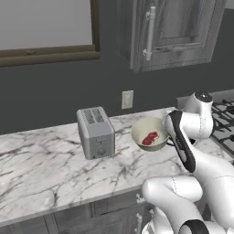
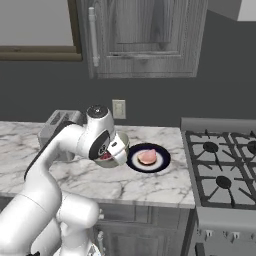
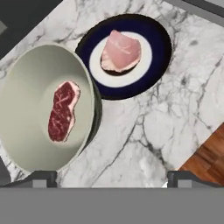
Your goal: Place one of the steaks on the plate and the other in the bowl. Then place the bowl in the fridge.
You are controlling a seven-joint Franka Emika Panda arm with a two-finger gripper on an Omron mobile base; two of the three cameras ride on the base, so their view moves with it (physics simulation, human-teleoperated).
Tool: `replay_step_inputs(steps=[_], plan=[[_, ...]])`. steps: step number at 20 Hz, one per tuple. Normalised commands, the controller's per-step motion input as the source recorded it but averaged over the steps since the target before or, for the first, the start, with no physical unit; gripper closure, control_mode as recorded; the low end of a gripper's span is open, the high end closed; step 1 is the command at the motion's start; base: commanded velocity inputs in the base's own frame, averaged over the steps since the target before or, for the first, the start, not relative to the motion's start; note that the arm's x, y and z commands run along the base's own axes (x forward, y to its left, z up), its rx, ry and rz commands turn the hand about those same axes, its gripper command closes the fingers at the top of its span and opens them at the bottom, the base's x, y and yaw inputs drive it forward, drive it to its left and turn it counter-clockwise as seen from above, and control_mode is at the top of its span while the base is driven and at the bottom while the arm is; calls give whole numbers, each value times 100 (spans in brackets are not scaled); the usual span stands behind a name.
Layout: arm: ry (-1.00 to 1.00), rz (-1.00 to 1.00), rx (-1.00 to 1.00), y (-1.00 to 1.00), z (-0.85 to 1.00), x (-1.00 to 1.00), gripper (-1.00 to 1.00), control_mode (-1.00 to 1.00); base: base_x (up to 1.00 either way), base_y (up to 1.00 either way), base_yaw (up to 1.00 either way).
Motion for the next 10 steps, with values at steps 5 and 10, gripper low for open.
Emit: replay_step_inputs(steps=[5, 10], plan=[[0, -5, 0, -7, -37, 48, -100, -100, 0, 0, 0], [3, -2, 2, -3, -25, 53, -100, -100, 0, 0, 0]])
